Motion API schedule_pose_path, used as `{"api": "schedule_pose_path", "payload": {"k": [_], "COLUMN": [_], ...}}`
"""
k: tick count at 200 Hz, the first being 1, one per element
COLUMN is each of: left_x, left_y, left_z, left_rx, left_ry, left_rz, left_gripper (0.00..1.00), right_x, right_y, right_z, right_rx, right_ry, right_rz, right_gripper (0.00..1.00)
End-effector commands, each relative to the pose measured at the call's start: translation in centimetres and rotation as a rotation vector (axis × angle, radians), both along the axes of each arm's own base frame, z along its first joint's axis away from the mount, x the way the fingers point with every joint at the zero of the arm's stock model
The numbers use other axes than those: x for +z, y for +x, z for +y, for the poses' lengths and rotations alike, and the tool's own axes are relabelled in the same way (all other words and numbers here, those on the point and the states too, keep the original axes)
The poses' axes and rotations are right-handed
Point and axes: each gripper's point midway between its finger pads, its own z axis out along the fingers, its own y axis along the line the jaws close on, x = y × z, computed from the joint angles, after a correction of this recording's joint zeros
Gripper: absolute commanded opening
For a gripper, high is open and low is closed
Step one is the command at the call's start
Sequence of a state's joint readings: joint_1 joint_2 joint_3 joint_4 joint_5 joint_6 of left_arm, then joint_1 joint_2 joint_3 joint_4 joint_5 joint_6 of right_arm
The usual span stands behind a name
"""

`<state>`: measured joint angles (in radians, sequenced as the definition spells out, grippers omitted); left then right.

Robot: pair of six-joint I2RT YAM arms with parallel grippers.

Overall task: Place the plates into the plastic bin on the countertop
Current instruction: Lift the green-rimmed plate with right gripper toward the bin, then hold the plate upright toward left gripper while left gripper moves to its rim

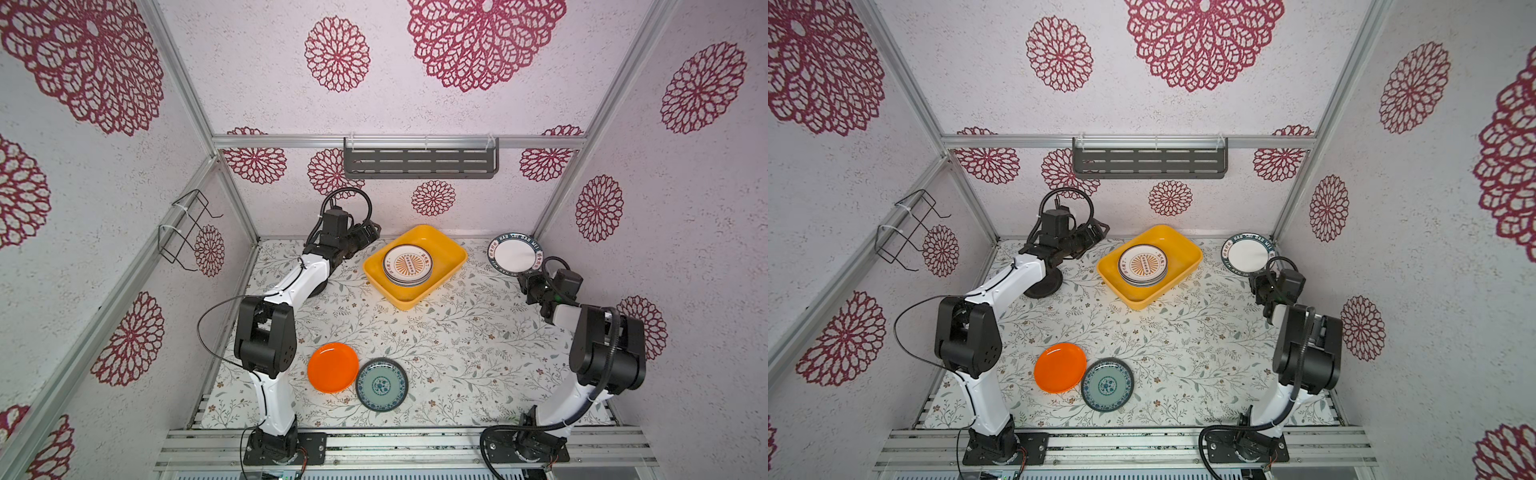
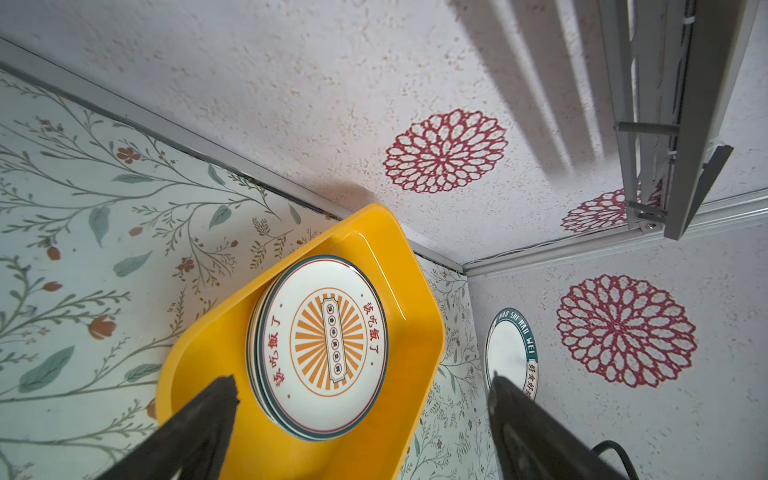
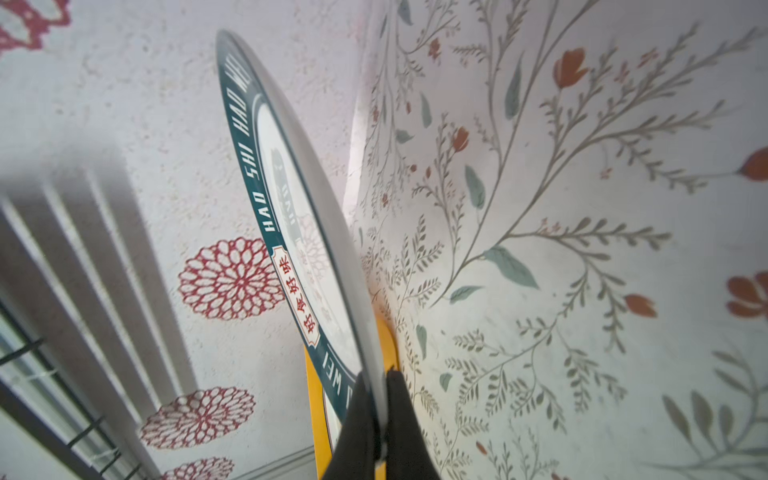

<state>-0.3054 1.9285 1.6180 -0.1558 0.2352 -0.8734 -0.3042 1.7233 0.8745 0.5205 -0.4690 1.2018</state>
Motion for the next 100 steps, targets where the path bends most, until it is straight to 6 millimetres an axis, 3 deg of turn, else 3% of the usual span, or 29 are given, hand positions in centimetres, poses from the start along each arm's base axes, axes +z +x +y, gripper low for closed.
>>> {"api": "schedule_pose_path", "payload": {"k": [1,70,100], "left_x": [3.6,3.6,3.6], "left_y": [-2.4,-7.5,-9.8], "left_z": [-2.2,-8.6,-12.3], "left_rx": [-0.042,-0.157,-0.273], "left_ry": [-0.045,-0.059,-0.095], "left_rz": [-0.053,-0.055,-0.059], "left_gripper": [0.97,0.97,0.98], "right_x": [5.7,9.1,10.5], "right_y": [-1.1,-7.0,-9.5], "right_z": [2.6,7.9,9.7], "right_rx": [0.18,0.424,0.485], "right_ry": [-0.108,-0.138,-0.128], "right_rz": [-0.155,-0.182,-0.212], "right_gripper": [0.0,0.0,0.0]}}
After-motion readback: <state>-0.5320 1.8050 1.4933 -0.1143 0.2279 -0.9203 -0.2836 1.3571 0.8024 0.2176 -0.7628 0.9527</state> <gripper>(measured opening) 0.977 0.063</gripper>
